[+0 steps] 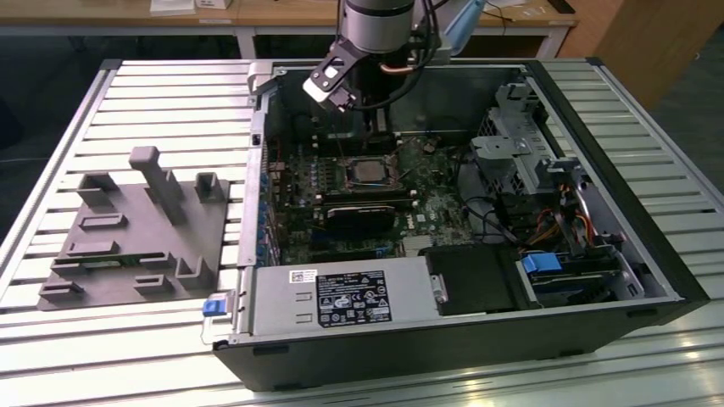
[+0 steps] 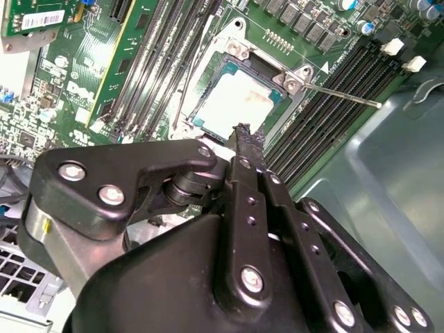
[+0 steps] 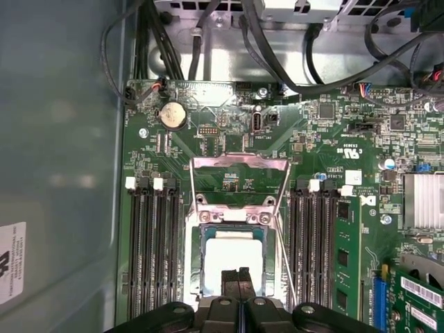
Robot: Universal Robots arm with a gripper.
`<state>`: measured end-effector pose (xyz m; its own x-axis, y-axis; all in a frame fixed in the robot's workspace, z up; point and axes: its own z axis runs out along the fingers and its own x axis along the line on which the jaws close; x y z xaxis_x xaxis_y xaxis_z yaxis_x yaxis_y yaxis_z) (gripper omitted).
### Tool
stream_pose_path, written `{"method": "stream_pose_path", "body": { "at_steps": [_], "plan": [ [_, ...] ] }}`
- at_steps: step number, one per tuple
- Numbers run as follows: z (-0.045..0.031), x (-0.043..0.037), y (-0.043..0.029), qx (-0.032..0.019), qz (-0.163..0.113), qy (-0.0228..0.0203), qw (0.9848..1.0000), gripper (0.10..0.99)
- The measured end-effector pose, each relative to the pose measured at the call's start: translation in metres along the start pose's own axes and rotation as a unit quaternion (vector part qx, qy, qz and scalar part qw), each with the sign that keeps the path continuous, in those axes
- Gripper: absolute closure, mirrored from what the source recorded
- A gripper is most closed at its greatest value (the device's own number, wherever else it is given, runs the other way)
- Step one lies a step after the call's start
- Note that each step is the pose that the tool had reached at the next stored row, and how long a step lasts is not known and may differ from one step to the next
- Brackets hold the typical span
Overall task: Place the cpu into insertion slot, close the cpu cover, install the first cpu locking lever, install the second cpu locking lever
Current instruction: 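Close the cpu cover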
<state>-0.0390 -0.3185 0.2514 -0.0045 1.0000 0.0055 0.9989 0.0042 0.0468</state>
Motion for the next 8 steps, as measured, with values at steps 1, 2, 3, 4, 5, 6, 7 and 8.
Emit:
{"method": "stream_pose_path", "body": {
  "at_steps": [1, 2, 3, 4, 5, 6, 7, 8],
  "plan": [
    [-0.001, 0.0, 0.0001, 0.0, 0.0, 0.0, 1.0, 0.98],
    [-0.0021, 0.0, 0.0001, 0.0, 0.0, 0.0, 1.0, 0.98],
    [-0.0033, 0.0, 0.0002, 0.0, 0.0, 0.0, 1.0, 0.98],
    [-0.0046, 0.0, 0.0002, 0.0, 0.0, 0.0, 1.0, 0.98],
    [-0.006, 0.0, 0.0003, 0.0, 0.0, 0.0, 1.0, 0.98],
    [-0.0073, 0.0, 0.0003, 0.0, 0.0, 0.0, 1.0, 0.98],
    [-0.0082, 0.0, 0.0004, 0.0, 0.0, 0.0, 1.0, 0.98],
    [-0.0087, 0.0, 0.0004, 0.0, 0.0, 0.0, 1.0, 0.98]
  ]
}}
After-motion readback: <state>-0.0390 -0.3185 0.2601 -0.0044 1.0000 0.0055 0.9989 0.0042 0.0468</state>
